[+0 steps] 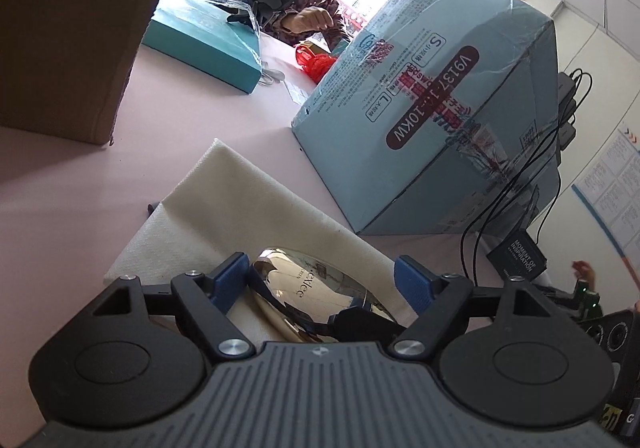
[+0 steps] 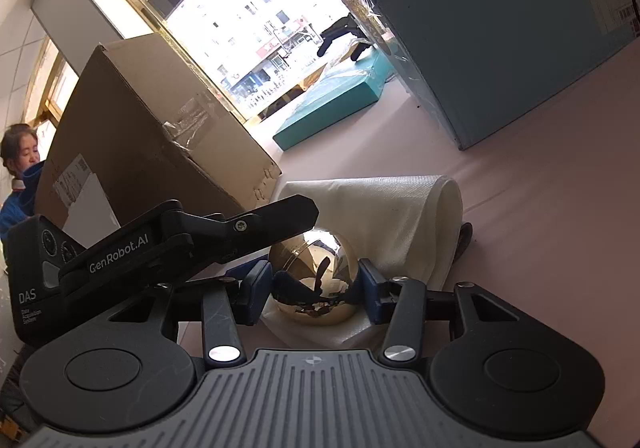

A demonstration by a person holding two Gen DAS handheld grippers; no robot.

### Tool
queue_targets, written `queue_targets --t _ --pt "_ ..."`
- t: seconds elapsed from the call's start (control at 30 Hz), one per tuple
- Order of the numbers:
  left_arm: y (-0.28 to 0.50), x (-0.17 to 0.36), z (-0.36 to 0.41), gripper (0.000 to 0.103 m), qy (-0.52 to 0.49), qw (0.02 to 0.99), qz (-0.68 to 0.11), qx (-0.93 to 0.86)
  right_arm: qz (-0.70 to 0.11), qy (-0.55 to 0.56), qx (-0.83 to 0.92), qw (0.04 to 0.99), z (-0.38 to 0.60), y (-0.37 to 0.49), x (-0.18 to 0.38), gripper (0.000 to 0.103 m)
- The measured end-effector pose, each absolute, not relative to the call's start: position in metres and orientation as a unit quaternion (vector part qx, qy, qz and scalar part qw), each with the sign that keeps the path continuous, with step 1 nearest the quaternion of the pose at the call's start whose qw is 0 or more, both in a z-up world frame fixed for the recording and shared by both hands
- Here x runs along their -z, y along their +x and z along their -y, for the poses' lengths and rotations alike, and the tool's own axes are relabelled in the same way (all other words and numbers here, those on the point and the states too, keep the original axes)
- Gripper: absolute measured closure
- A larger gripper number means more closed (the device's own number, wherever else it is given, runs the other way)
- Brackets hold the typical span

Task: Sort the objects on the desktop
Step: 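Close the left gripper around the gold bottle and lift it off the cloth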

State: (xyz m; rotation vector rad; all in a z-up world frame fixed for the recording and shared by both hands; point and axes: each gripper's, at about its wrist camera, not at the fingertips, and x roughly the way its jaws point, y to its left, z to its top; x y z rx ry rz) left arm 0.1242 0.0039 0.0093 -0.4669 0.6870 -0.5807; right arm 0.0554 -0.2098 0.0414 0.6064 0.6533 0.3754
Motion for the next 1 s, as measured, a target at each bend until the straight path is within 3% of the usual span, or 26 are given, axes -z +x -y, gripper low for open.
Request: queue_targets --t 0.6,1.0 --pt "0.109 -0.016 -0.012 0.028 -0.242 0.878 -0.331 0.246 -0.311 0.309 -0.182 0.880 0.206 0.049 -0.054 0.062" --pt "0.100 -0.015 0.004 0.028 -0.150 0.909 -0.319 0.221 -0.307 0.136 -0.187 0.923 0.160 0.039 -0.055 0.060"
